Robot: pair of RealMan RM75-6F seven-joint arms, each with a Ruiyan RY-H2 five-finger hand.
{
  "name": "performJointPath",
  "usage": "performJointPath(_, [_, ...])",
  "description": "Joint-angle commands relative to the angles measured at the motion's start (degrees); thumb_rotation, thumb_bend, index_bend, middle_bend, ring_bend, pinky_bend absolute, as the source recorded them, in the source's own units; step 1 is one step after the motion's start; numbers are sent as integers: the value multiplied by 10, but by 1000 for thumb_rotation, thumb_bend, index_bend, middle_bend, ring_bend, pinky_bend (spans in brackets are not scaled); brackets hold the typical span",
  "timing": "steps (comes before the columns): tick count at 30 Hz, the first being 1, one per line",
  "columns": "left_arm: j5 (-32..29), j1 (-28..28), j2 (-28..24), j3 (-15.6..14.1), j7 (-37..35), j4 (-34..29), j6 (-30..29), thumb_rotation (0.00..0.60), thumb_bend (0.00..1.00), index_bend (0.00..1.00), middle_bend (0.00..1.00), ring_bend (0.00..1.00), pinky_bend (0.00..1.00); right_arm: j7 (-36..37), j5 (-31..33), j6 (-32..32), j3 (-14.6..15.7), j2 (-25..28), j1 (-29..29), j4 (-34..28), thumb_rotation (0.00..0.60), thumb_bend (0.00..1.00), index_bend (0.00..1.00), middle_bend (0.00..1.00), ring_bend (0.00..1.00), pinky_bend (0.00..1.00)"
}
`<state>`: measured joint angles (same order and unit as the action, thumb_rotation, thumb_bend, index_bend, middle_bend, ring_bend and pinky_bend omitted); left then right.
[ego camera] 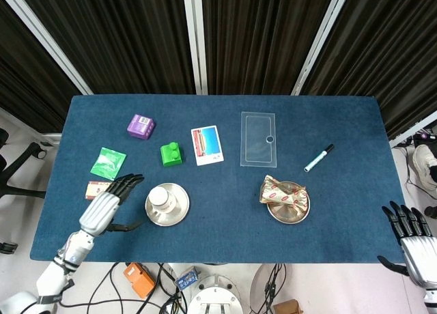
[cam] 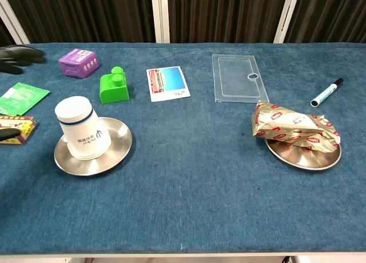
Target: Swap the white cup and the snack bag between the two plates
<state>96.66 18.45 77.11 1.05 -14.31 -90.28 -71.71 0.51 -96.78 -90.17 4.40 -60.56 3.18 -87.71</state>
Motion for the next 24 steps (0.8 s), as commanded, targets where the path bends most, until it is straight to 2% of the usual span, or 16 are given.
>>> performJointPath(1, [-57,44,36,29,61,-28,67,600,161,52,65,64,88,3,7,6,-3,2,-3,-2,600,163,0,0,0,18])
performJointPath(4, [-80,52,51,30,105,-37,84,600,160,65,65,66,104,8,13,9,-7,5,-5,-3,600,163,0,0,0,18])
performJointPath(7, [-106,55,65,32,152,-37,91,600,167,91,65,86,189,11,17,13,-8,7,-8,-4,600,163,0,0,0,18])
performJointPath(9, [-125,53,73,34,183,-35,89,600,189,126,74,125,281,10,19,13,-9,7,-7,-4,600,163,0,0,0,18])
performJointPath(12, [-154,48,88,38,222,-33,80,600,232,202,169,238,434,9,23,10,-12,7,-6,-6,600,163,0,0,0,18])
performJointPath(14, [-166,49,94,40,238,-31,79,600,249,241,222,299,479,11,21,8,-11,8,-5,-7,600,163,0,0,0,18])
performJointPath(17, [-186,53,103,44,266,-25,81,600,262,310,287,366,497,14,16,6,-8,10,-4,-7,600,163,0,0,0,18])
performJointPath(24, [-207,61,126,58,300,-27,66,600,372,506,458,443,564,26,14,1,-7,13,-3,-4,600,163,0,0,0,18])
